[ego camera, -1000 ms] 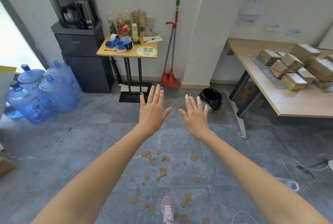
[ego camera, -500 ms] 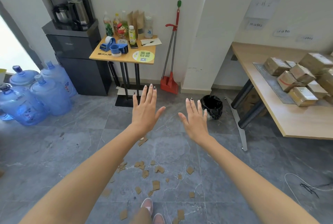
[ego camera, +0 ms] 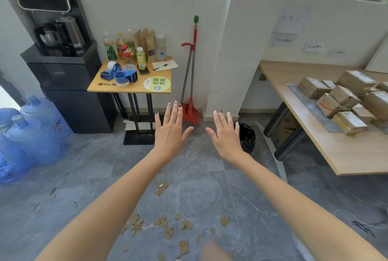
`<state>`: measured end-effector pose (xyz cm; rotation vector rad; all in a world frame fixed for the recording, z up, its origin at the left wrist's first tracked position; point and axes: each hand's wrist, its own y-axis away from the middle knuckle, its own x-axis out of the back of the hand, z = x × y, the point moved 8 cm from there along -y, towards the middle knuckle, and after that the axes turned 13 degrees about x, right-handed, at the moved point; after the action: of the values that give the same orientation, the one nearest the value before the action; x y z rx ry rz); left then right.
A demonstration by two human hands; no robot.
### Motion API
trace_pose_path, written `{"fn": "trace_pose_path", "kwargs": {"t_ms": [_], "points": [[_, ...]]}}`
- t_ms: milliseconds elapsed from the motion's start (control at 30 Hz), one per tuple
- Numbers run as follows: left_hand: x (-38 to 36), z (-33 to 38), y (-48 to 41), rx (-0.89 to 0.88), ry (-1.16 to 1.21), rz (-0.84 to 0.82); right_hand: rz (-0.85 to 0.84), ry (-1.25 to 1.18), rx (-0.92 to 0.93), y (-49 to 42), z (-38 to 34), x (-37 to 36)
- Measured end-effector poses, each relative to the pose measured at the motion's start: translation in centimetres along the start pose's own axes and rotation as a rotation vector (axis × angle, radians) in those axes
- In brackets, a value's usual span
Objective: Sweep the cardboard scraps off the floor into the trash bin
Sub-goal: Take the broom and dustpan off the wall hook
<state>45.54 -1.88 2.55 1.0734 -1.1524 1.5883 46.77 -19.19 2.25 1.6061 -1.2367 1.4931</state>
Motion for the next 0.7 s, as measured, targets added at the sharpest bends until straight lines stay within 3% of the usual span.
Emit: {"fn": "trace_pose_path", "kwargs": {"t_ms": [433, 700], "points": [[-2.5, 0.6, -8.7, 0.010, 0.045, 0.004, -0.038, -0.031, 0.072, -10.8, 0.2, -2.5], [-5.6, 3.3, -19.3, 0.053, 0.008, 0.019, -0.013, -0.060, 0.120, -20.9, 6.4, -4.0]]}}
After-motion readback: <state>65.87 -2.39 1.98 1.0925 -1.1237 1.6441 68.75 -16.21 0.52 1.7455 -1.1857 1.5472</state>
